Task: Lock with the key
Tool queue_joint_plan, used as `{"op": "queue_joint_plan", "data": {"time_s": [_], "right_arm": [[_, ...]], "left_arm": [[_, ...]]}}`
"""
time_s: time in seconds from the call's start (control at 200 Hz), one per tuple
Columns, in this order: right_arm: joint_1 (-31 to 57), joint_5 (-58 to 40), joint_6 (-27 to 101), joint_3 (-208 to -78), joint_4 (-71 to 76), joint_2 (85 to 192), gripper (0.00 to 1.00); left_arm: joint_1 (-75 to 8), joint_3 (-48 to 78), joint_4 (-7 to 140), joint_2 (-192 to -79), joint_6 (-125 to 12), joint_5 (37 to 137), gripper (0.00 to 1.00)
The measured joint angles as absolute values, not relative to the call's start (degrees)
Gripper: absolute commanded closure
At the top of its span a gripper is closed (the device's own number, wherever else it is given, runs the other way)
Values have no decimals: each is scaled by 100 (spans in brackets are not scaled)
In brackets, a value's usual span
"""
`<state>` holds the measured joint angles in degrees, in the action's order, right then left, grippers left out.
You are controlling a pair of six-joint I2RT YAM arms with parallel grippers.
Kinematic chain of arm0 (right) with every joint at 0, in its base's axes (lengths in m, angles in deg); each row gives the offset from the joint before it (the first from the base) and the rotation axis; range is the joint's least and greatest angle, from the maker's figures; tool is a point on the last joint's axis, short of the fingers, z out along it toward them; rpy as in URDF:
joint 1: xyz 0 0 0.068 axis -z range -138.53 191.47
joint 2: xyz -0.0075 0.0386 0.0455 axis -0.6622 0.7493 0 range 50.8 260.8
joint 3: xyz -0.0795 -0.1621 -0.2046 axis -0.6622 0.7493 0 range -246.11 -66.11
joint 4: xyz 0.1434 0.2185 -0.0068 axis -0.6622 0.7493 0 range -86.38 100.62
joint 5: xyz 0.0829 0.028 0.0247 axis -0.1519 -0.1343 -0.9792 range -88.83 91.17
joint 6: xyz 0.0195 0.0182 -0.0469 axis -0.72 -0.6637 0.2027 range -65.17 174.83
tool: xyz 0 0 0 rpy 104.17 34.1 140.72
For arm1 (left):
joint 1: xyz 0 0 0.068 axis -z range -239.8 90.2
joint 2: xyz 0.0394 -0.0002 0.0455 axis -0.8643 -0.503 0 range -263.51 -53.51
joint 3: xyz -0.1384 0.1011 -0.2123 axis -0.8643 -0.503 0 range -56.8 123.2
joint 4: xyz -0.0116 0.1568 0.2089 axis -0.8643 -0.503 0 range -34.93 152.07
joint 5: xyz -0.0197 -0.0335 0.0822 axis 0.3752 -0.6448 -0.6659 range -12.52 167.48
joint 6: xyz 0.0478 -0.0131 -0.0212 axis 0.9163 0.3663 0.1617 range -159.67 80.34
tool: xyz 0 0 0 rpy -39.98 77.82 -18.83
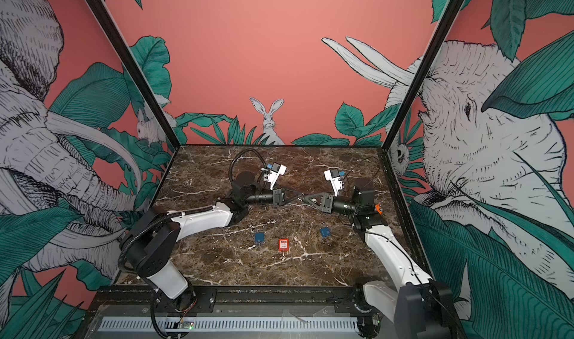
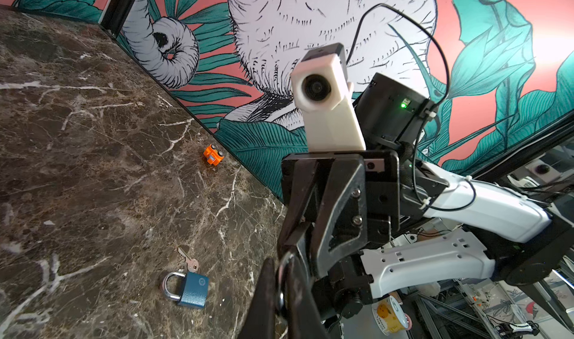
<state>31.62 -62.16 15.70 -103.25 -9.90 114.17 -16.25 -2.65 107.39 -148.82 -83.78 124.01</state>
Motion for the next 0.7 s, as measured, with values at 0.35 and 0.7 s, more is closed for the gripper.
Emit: {"op": "queue_joint_plan", "data": {"time_s": [0.35,0.7], "right_arm": [[3173,-6369,1546,-10332,-1333,11566,100],[3219,-6111,1399,-10314,-1447,11561,65]], "left_arm": [[-1625,-267,10907,-14930,-8571,12433,100],[-1673,-741,11878,-14930,-8958,12350,100]]}}
